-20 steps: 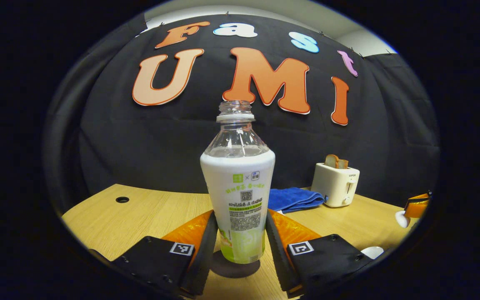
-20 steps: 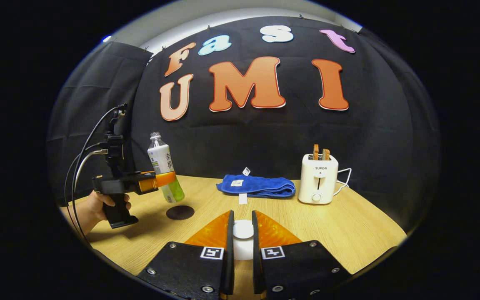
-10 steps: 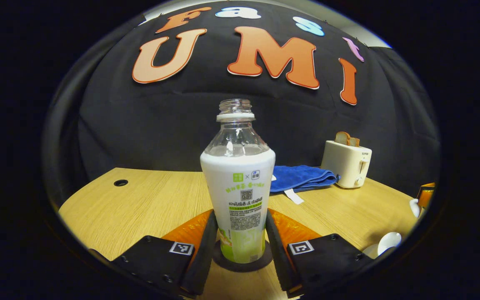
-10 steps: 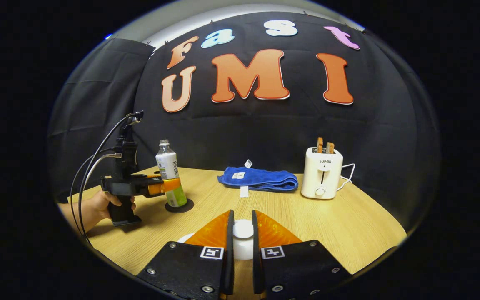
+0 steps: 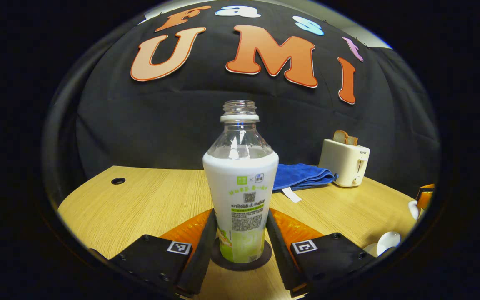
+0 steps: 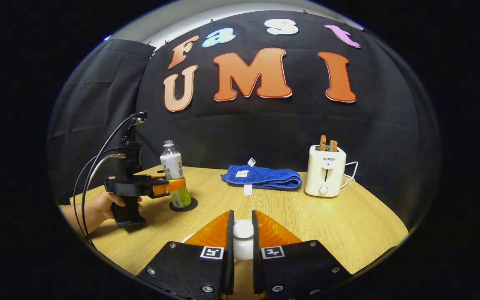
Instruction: Open the teacup lid with one hand, grasp the water bottle and pour water into the teacup with the other hand; after pouring, place the water bottle on the coaster and then close the teacup lid.
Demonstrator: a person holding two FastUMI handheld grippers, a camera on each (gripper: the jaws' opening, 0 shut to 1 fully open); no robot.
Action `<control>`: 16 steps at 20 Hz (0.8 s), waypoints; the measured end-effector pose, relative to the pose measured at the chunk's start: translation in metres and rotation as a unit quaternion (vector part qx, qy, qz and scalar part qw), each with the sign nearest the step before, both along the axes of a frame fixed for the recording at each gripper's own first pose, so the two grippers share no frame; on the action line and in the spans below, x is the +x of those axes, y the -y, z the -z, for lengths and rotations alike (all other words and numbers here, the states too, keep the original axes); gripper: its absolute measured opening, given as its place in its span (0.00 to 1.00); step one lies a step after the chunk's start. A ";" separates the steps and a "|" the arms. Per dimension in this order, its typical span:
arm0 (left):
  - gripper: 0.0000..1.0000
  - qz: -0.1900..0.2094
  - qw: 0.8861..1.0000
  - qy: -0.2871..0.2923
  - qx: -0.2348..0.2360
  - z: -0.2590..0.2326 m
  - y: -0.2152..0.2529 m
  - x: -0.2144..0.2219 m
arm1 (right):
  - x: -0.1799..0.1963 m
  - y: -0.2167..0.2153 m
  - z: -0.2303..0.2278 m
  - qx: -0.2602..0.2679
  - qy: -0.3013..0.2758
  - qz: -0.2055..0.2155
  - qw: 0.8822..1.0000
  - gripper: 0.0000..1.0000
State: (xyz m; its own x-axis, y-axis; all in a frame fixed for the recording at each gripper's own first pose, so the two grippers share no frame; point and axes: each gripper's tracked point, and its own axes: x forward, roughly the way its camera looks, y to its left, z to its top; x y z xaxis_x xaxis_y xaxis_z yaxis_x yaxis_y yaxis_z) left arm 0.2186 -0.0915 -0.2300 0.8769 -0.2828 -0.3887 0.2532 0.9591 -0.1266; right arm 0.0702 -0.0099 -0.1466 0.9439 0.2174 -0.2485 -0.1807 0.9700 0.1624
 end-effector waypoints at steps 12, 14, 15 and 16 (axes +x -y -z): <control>1.00 0.007 0.998 0.049 0.030 -0.033 -0.014 -0.036 | -0.004 -0.037 0.014 0.011 -0.007 -0.032 0.999 0.18; 1.00 0.001 0.997 0.060 0.039 -0.036 -0.016 -0.048 | -0.004 -0.045 0.024 0.014 -0.017 -0.037 0.999 0.18; 1.00 -0.003 0.997 0.068 0.044 -0.038 -0.018 -0.055 | -0.002 -0.050 0.029 0.014 -0.023 -0.038 0.999 0.18; 1.00 -0.004 0.996 0.073 0.047 -0.042 -0.017 -0.060 | -0.002 -0.052 0.033 0.011 -0.026 -0.039 0.999 0.18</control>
